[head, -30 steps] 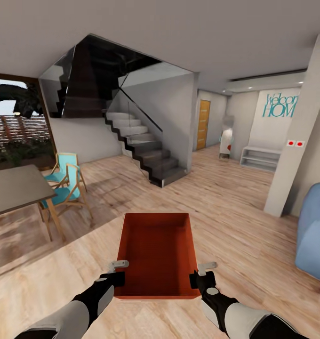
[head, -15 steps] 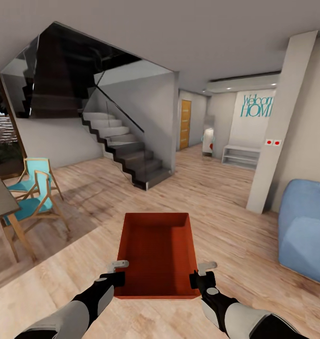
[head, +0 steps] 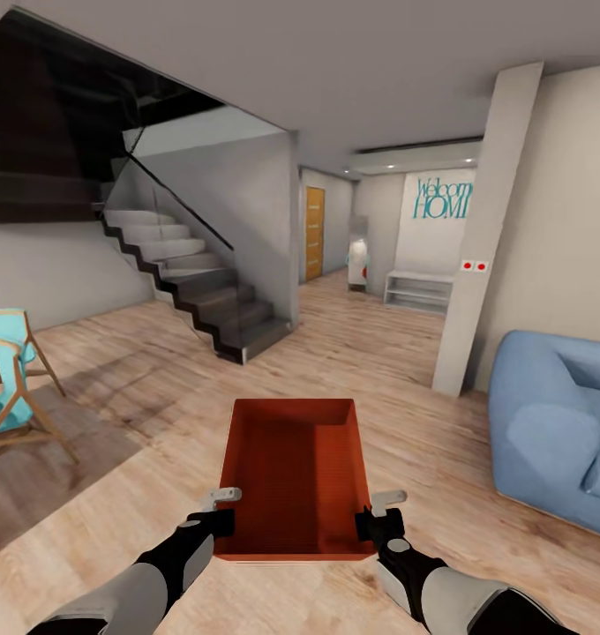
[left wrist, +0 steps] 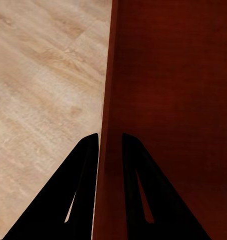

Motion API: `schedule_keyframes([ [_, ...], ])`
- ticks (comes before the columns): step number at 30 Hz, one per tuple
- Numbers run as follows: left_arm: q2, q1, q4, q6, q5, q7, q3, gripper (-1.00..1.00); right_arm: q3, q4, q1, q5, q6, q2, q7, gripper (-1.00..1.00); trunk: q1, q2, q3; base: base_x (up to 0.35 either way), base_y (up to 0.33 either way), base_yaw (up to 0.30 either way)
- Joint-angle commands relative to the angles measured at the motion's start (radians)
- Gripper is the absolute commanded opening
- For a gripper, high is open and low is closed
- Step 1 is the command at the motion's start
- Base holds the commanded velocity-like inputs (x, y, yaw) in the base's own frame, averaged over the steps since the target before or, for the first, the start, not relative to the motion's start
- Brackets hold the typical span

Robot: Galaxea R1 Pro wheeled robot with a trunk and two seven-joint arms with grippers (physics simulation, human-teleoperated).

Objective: Move the two storage containers from the living room to the garage. In the garage, place one container on the floor and stack the other container on top of it (either order is fine).

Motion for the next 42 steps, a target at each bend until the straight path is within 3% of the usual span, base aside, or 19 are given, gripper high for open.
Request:
schedule_keyframes([
  [1,-0.001,0.001,-0.002,0.006,0.002,0.008,-0.01,-1.0,-0.015,-0.013,-0.002,-0.006,-0.003,0.003,-0.005,-1.0,0.001,-0.001,-0.001,0.321,0.0,-0.231],
  [25,-0.001,0.001,-0.002,0.006,0.007,0.007,-0.01,-1.0,-0.015,-0.013,-0.002,-0.007,-0.003,0.003,-0.005,-1.0,0.001,-0.001,-0.001,0.321,0.0,-0.23],
  [42,0.0,0.001,-0.002,0.006,0.01,0.007,-0.01,-1.0,-0.015,-0.013,-0.002,-0.007,-0.003,0.003,-0.005,-1.0,0.001,-0.001,-0.001,0.321,0.0,-0.009],
])
